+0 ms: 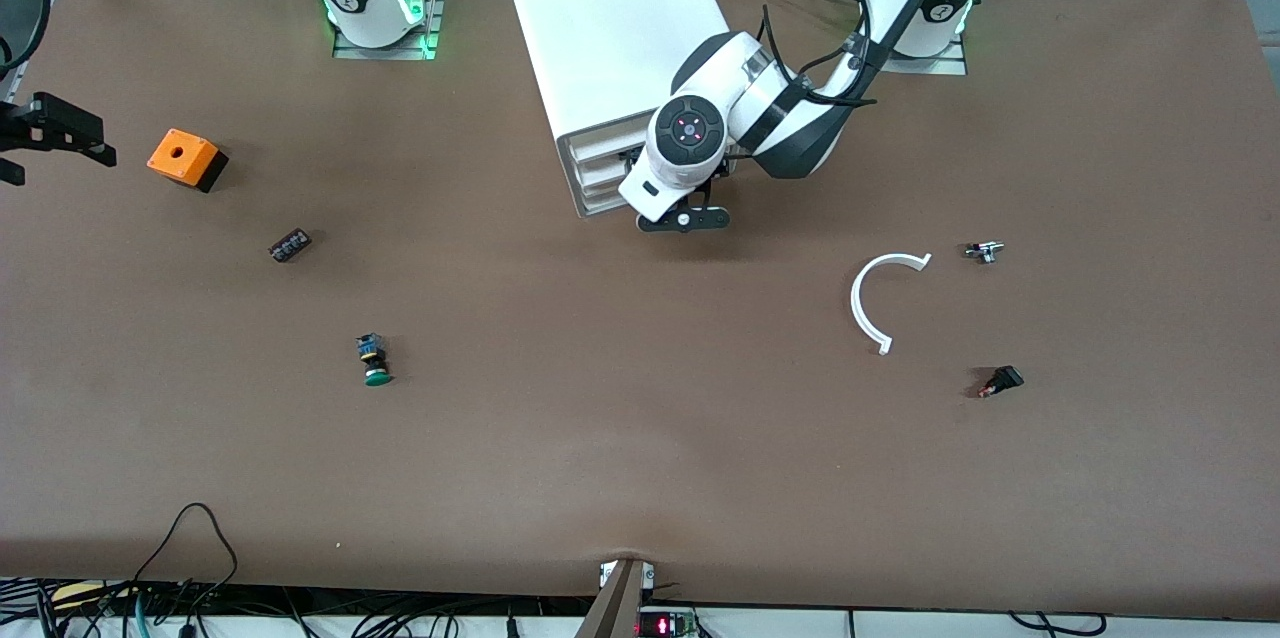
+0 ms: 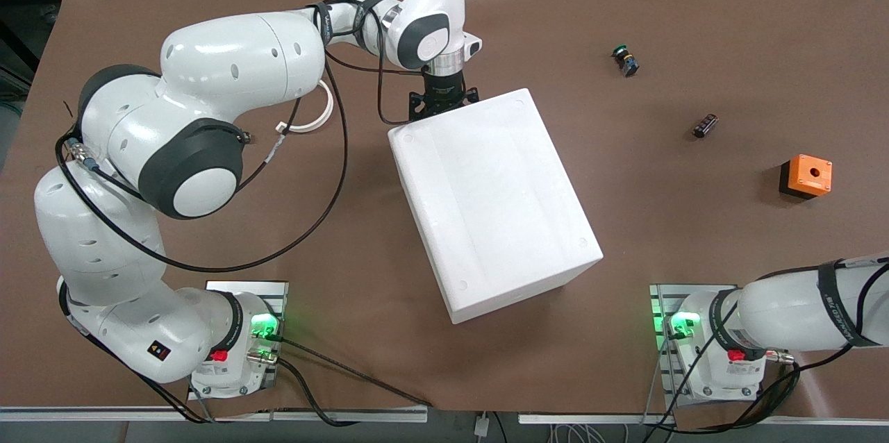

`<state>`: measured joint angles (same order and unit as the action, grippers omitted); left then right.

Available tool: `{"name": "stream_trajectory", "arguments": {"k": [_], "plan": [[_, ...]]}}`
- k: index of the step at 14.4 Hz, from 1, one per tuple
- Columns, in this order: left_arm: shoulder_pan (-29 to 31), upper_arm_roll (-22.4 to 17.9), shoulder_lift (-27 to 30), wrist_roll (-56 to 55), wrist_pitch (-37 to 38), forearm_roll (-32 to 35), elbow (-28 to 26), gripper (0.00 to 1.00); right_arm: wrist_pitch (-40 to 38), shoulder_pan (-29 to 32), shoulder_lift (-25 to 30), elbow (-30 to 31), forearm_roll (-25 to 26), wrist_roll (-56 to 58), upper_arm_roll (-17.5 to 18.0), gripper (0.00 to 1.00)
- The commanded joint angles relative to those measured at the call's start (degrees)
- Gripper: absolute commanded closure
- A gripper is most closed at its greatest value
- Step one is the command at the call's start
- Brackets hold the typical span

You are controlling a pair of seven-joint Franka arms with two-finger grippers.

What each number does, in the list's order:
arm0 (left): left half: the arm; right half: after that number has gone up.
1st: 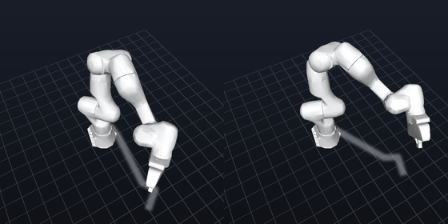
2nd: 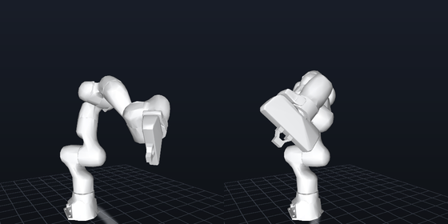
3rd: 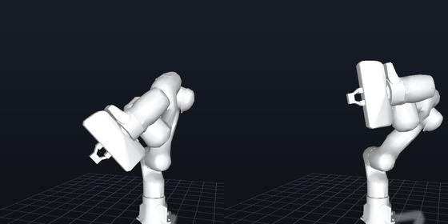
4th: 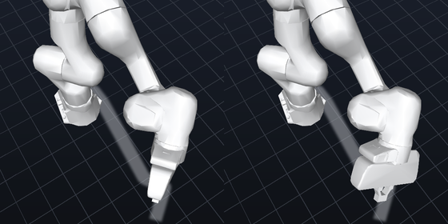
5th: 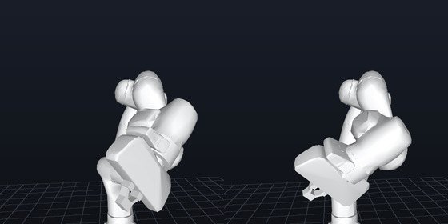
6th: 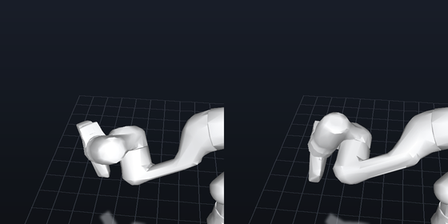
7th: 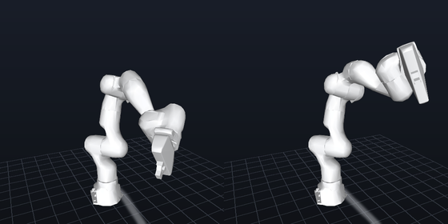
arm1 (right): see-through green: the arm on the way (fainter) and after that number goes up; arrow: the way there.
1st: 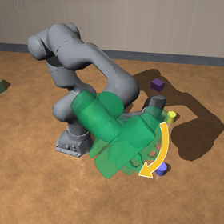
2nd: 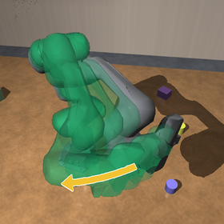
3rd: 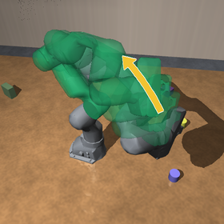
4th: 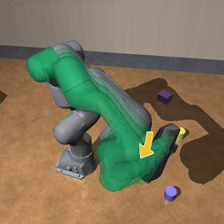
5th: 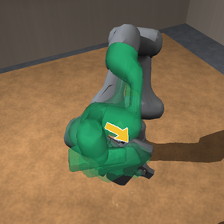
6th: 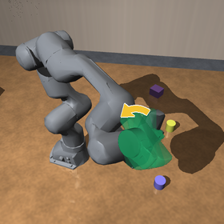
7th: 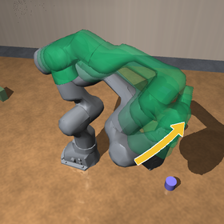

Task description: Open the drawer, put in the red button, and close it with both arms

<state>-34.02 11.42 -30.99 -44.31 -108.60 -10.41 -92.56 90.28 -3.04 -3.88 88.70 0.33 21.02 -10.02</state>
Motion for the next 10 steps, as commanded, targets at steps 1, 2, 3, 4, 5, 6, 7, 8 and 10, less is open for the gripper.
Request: {"name": "stream_trajectory", "arguments": {"k": [1,2,3,4,5,6,7,8,10], "plan": [[-0.25,0.1,0.4,0.98,1.11,-1.63,-0.43,0.0,4.38,0.05,4.31,6.91,0.98,0.86,0.26,0.0],[-0.34,0.18,0.4,0.89,1.11,-1.71,-0.43,0.0,5.95,0.48,6.15,9.19,0.98,0.95,0.26,0.0],[-0.34,0.88,0.23,0.81,1.11,-2.58,-0.43,0.0,8.4,0.84,7.99,12.35,0.98,0.87,0.26,0.0],[-0.26,1.23,-0.21,0.89,1.11,-4.42,-0.43,0.0,9.47,0.84,8.53,13.51,0.98,0.52,0.43,0.0],[-0.34,1.24,-0.3,0.89,1.11,-4.87,-0.43,0.0,9.13,0.84,8.62,13.61,0.9,-0.01,0.52,0.0],[-0.17,1.24,-0.3,0.89,1.11,-4.88,-0.43,0.0,8.87,0.75,8.54,13.0,0.63,0.42,0.52,0.0],[-0.17,1.24,-0.39,1.15,1.11,-4.88,-0.43,0.0,6.6,0.49,8.19,11.78,0.54,0.16,0.61,0.0],[0.09,1.24,-0.3,1.5,1.11,-4.79,-0.43,0.0,3.53,0.49,8.01,11.07,0.54,-0.1,0.61,0.0],[0.45,1.15,-0.21,1.51,1.2,-4.79,-0.17,0.0,2.27,0.49,8.27,10.97,0.02,-0.1,0.44,0.0]]}}
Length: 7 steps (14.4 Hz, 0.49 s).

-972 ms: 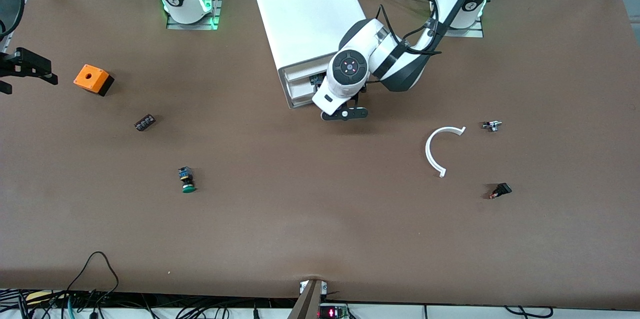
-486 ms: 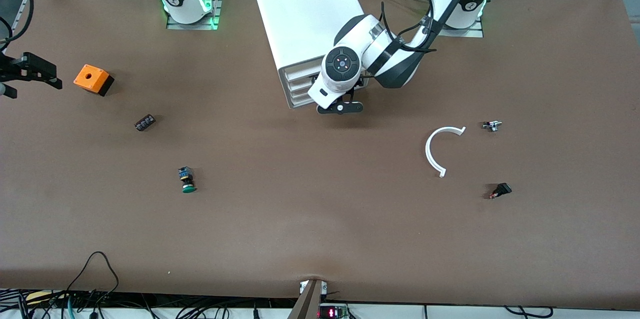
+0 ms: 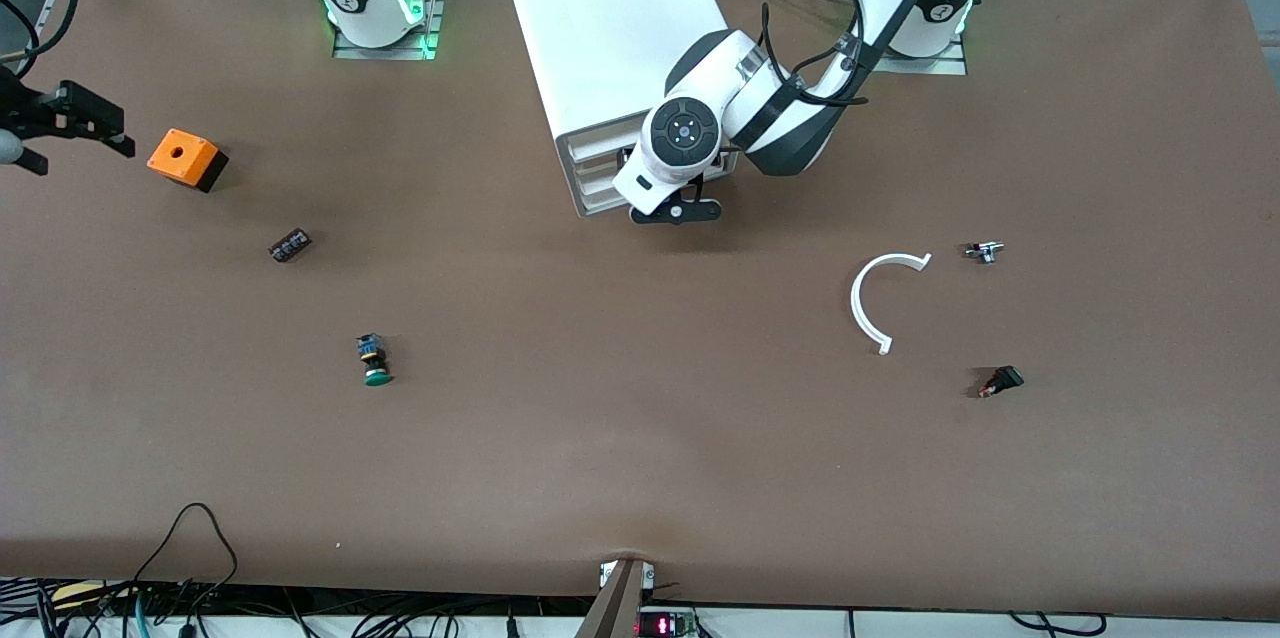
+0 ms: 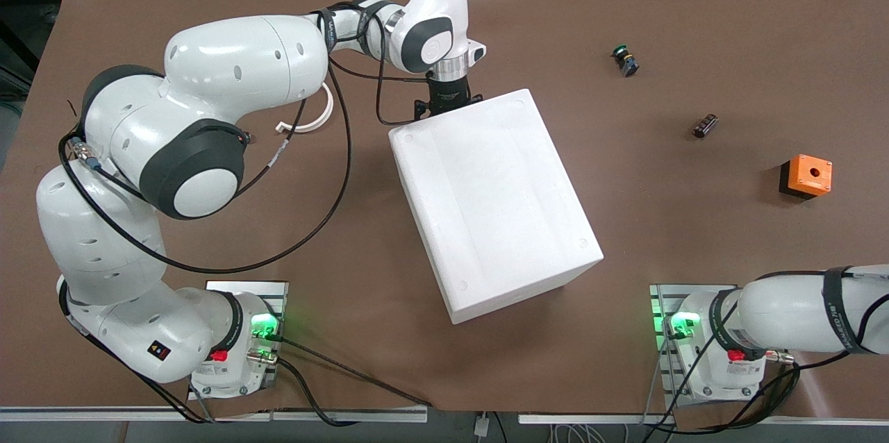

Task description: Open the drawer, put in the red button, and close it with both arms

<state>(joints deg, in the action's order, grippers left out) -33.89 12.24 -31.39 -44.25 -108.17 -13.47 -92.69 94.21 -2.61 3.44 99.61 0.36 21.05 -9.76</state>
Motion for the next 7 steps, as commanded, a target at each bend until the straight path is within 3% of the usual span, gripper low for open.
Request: {"name": "stream_trajectory", "arguments": {"k": [1,7], "plan": [[0.4,0.25,0.19,1.45,0.76,-1.21,0.23,0.0,-1.75,0.07,0.87,-0.55,-0.1,-0.13,0.18,0.0],[6.29,-0.11,1.85,1.63,0.94,5.11,4.01,0.0,-2.01,-0.81,0.34,-2.05,-0.01,0.67,0.44,0.0]]}}
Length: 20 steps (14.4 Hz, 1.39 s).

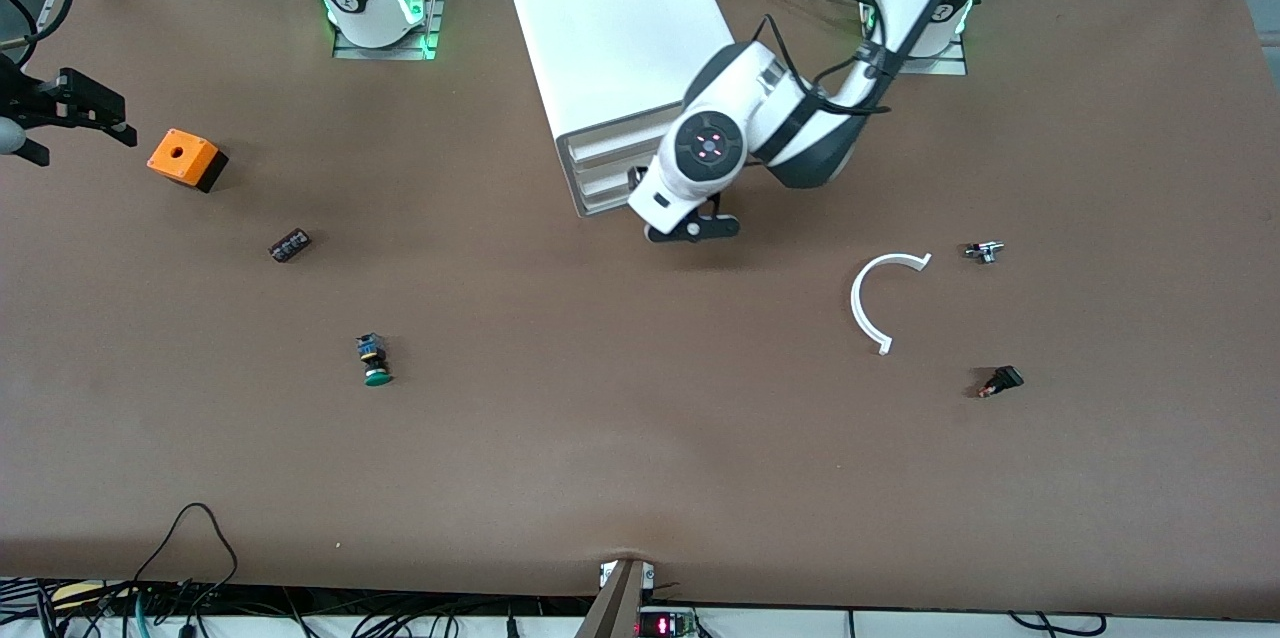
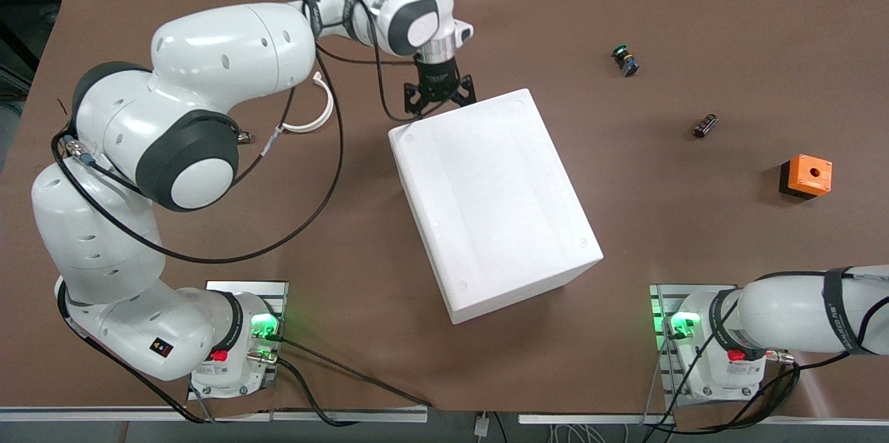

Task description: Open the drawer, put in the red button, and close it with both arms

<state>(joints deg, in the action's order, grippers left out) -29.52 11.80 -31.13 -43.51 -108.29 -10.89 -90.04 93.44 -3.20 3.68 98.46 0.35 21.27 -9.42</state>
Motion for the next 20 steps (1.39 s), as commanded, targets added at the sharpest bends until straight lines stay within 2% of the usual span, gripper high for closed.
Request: {"name": "stream_trajectory", "arguments": {"k": [1,3,6,8,9,11,13,14,16,18,20], "plan": [[2.27,0.07,2.21,0.88,1.07,4.55,1.53,0.0,-1.33,-0.22,0.09,-0.9,0.0,0.26,0.01,0.0],[6.12,0.59,3.53,2.62,1.16,9.03,1.53,0.0,-2.64,-0.31,0.01,-1.16,0.0,0.18,0.01,0.0],[10.6,-0.02,5.72,11.92,3.43,9.58,1.53,0.0,-3.26,-0.31,0.01,-1.17,0.0,0.79,0.01,0.0],[15.86,0.07,7.75,17.29,3.53,9.75,1.79,0.0,-3.35,-0.31,-0.08,-1.25,0.09,0.79,0.01,0.0],[18.15,0.07,7.84,21.49,5.1,11.84,3.97,0.0,-3.35,-0.31,-0.08,-1.25,0.09,0.88,0.01,0.0],[20.28,0.07,7.84,28.97,14.82,20.44,10.9,0.0,-3.26,-0.31,-0.08,-1.34,0.17,0.79,0.01,0.0],[23.17,0.16,7.67,38.01,20.21,21.09,16.01,0.0,-3.35,-0.4,-0.08,-1.86,0.17,0.96,0.1,0.0],[23.62,0.16,8.36,41.97,20.84,21.7,16.82,0.0,-3.35,-0.4,-0.17,-1.87,0.0,1.05,0.1,0.0],[24.41,-2.29,12.39,45.52,22.86,19.87,15.6,0.0,-3.35,-0.4,-0.26,-1.87,0.09,1.05,0.1,0.0],[27.92,-4.23,17.22,46.57,22.69,13.65,10.88,0.0,-3.26,-0.4,-0.26,-1.96,0.0,0.62,0.01,0.0],[27.85,-6.52,20.83,51.13,22.17,13.18,7.35,0.0,-3.35,-0.31,-0.34,-1.96,0.0,0.79,0.01,0.0]]}}
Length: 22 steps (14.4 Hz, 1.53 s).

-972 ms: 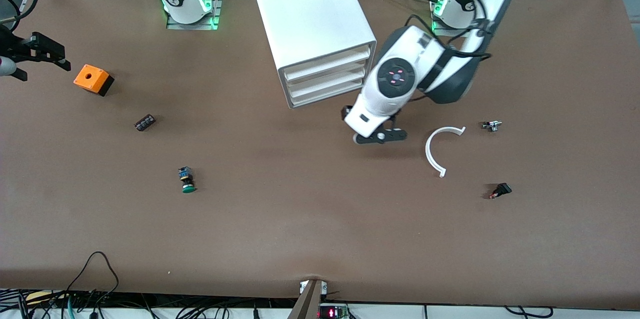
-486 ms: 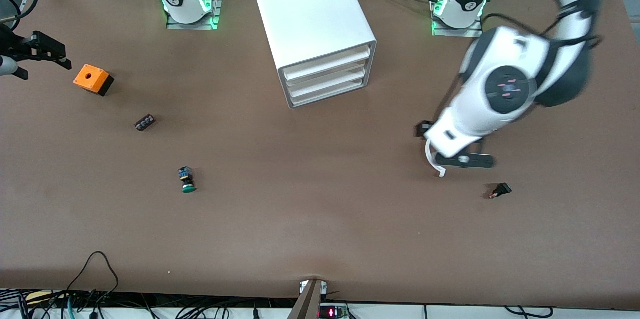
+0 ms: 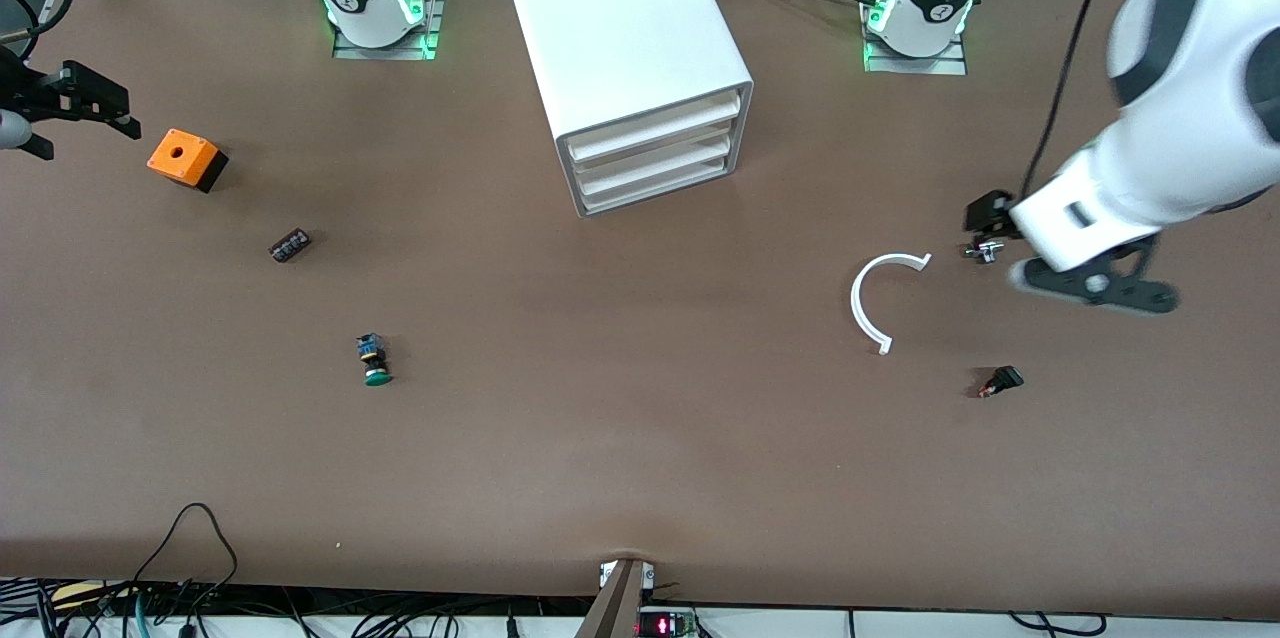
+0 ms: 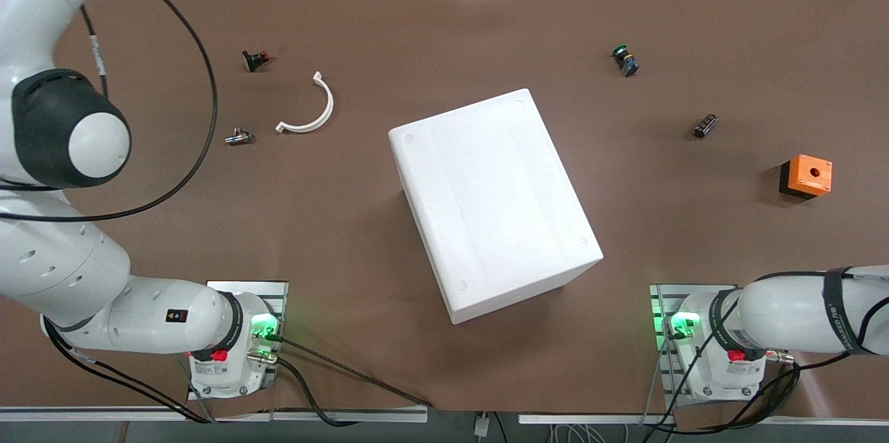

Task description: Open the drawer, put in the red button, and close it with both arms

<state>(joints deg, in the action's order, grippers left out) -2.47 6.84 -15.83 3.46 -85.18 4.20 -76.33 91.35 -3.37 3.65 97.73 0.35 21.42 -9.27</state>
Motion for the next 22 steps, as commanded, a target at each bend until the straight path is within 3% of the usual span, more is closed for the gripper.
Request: {"name": "stream_trajectory", "arguments": {"k": [1,4,7,10,13,22], "plan": [[0.8,-3.65,7.72,4.45,-3.48,-2.7,-9.34,0.0,-1.26,-0.15,-0.39,-1.32,0.0,0.73,-0.14,0.0],[0.72,-10.86,14.32,6.11,-12.72,-8.67,-21.46,0.0,-1.35,-0.24,-0.39,-1.23,-0.09,0.73,-0.05,0.0],[-0.25,-14.57,15.04,5.95,-12.99,-8.07,-21.85,0.0,-1.35,-0.24,-0.48,-1.32,0.0,0.56,-0.05,0.0],[-0.6,-13.26,12.24,6.38,-11.42,-6.15,-17.38,0.0,-1.35,-0.24,-0.48,-1.32,0.0,0.64,-0.14,0.0],[-0.69,-9.13,12.4,6.47,-10.97,-1.83,-15.87,0.0,-1.35,-0.24,-0.48,-1.32,0.0,0.64,-0.14,0.0],[-0.43,-9.04,12.67,6.65,-11.06,-2.53,-15.87,0.0,-1.35,-0.24,-0.39,-1.32,0.09,0.55,-0.05,0.0]]}}
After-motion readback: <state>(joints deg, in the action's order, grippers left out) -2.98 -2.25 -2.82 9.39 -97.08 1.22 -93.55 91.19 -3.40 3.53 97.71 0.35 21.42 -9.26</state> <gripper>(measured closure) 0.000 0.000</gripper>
